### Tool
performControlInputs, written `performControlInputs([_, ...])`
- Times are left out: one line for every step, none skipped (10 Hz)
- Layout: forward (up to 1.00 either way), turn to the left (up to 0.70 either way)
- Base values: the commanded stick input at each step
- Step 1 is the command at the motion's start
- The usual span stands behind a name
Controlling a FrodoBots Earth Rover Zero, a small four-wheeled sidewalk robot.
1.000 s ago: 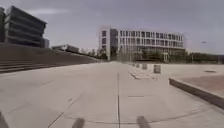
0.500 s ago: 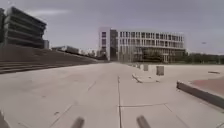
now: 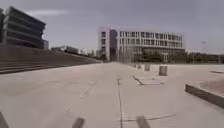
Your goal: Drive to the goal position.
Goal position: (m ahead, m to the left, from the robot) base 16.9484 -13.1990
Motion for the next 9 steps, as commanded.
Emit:
performControlInputs([0.7, 0.0])
performControlInputs([0.7, 0.0])
performControlInputs([0.7, 0.0])
performControlInputs([0.7, 0.0])
performControlInputs([0.7, 0.0])
performControlInputs([0.7, 0.0])
performControlInputs([0.7, 0.0])
performControlInputs([0.7, 0.0])
performControlInputs([0.7, 0.0])
